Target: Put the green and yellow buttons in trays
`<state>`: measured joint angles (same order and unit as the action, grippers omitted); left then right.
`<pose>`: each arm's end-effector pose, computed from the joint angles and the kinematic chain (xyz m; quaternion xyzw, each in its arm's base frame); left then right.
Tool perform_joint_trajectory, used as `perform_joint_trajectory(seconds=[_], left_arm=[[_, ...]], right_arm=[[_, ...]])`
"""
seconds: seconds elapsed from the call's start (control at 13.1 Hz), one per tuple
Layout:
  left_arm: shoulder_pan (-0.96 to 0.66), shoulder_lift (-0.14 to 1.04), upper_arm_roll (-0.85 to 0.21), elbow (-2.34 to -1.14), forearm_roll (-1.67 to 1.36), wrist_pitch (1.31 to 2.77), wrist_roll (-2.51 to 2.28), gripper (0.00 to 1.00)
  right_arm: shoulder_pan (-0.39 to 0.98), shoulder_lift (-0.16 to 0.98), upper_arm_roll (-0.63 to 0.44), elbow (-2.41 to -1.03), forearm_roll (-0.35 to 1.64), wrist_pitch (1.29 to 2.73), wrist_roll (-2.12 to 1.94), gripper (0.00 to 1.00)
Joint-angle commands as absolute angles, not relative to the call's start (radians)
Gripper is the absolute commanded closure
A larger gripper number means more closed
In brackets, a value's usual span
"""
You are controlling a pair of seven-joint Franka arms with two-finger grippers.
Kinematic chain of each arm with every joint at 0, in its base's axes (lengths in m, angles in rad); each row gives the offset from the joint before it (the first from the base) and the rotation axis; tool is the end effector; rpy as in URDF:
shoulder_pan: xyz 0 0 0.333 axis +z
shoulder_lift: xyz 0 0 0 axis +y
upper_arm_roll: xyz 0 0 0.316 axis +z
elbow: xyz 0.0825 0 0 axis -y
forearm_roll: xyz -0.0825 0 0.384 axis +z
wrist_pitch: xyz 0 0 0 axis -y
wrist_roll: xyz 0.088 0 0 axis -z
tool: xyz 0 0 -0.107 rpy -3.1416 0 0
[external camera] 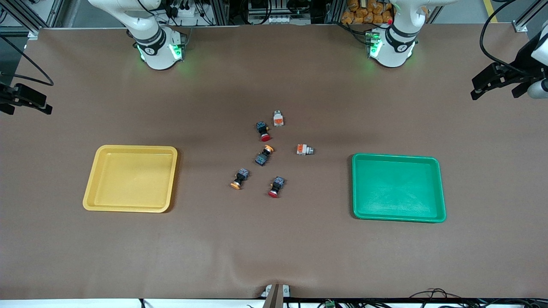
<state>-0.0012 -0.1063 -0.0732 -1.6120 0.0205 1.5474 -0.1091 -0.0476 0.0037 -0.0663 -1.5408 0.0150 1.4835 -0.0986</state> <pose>0.5174 -0.0387 0.6599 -0.9995 -0.0179 -0.0219 0.0122 0.5433 -0.0604 0.6291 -0.9995 0.0072 0.0295 0.0106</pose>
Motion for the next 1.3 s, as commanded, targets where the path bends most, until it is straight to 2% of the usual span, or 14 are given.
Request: perform_joint_trajectory(seconds=[0.0,0.69,0.92,1.22], left_arm=[[-0.003,-0.080,-0.083,-1.580,0.040,1.519,-0.109,0.00],[0.000,-0.078,-0.084,-1.592,0.028,1.506,-0.103,0.00],[-0.002,-0.075,-0.084,-1.600,0.028,1.506,-0.101,0.00],[0.000,-0.069,-0.084,-1.609,0.026,1.506,-0.092,0.00]], right_arm=[[-0.058,0.008,-0.055,-1.529,0.002,1.474,-0.080,0.00],[-0.069,0.014,-0.055,-1.525,0.003,1.479,-0.081,0.00],[-0.061,0.096,-0.055,-1.513,-0.001,1.477,-0.086,0.00],[-0.067,0.104,-0.055,-1.502,0.000,1.476,-0.086,0.00]])
